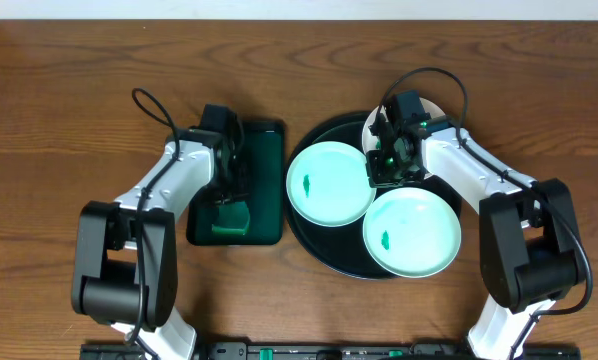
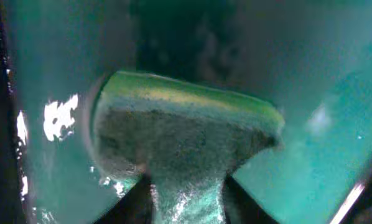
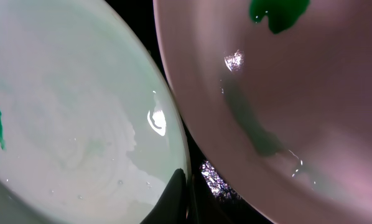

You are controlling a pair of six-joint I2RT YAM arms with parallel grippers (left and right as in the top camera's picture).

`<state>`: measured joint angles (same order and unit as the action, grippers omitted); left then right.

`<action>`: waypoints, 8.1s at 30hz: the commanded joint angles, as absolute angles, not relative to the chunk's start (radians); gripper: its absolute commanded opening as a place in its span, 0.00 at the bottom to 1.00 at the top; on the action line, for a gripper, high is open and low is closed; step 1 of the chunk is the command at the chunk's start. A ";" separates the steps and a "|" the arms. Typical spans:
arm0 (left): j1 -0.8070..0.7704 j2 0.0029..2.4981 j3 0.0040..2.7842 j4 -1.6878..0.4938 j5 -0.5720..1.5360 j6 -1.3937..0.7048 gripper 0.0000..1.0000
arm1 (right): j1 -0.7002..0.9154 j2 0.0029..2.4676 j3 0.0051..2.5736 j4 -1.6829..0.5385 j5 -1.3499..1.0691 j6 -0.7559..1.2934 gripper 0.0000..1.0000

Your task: Clean dirty plates on tray and stack at the side

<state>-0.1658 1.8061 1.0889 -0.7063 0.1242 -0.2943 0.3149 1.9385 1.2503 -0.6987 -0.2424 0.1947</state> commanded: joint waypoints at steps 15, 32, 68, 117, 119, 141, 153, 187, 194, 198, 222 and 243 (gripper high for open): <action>-0.167 1.586 1.121 -0.734 0.113 -0.306 0.07 | 0.323 1.949 1.245 -0.699 -0.237 0.205 0.15; -0.170 1.454 1.089 -0.695 0.111 -0.283 0.07 | 0.323 1.949 1.245 -0.711 -0.237 0.206 0.16; -0.194 1.749 1.081 -0.656 0.123 -0.320 0.41 | 0.323 1.949 1.245 -0.710 -0.237 0.206 0.20; -0.227 1.386 1.087 -0.689 0.110 -0.296 0.07 | 0.342 1.949 1.244 -0.706 -0.237 0.205 0.37; -0.227 1.362 1.087 -0.698 0.110 -0.297 0.07 | 0.347 1.949 1.244 -0.705 -0.237 0.205 0.37; -0.227 1.366 1.084 -0.725 0.110 -0.297 0.07 | 0.360 1.949 1.243 -0.698 -0.237 0.205 0.01; -0.227 1.367 1.084 -0.725 0.110 -0.296 0.07 | 0.360 1.949 1.243 -0.694 -0.236 0.248 0.01; -0.226 1.459 1.142 -0.820 -0.117 -0.290 0.07 | 0.361 1.949 1.243 -0.680 -0.236 0.337 0.01; -0.226 1.481 1.243 -0.886 -0.123 -0.297 0.07 | 0.361 1.949 1.243 -0.680 -0.237 0.337 0.01; -0.227 1.483 1.242 -0.882 -0.080 -0.320 0.07 | 0.361 1.949 1.243 -0.680 -0.237 0.337 0.01; -0.237 1.483 1.214 -0.880 -0.008 -0.319 0.07 | 0.369 1.949 1.243 -0.673 -0.241 0.337 0.01; -0.241 1.483 1.215 -0.840 -0.041 -0.319 0.07 | 0.358 1.932 1.250 -0.704 -0.206 0.369 0.01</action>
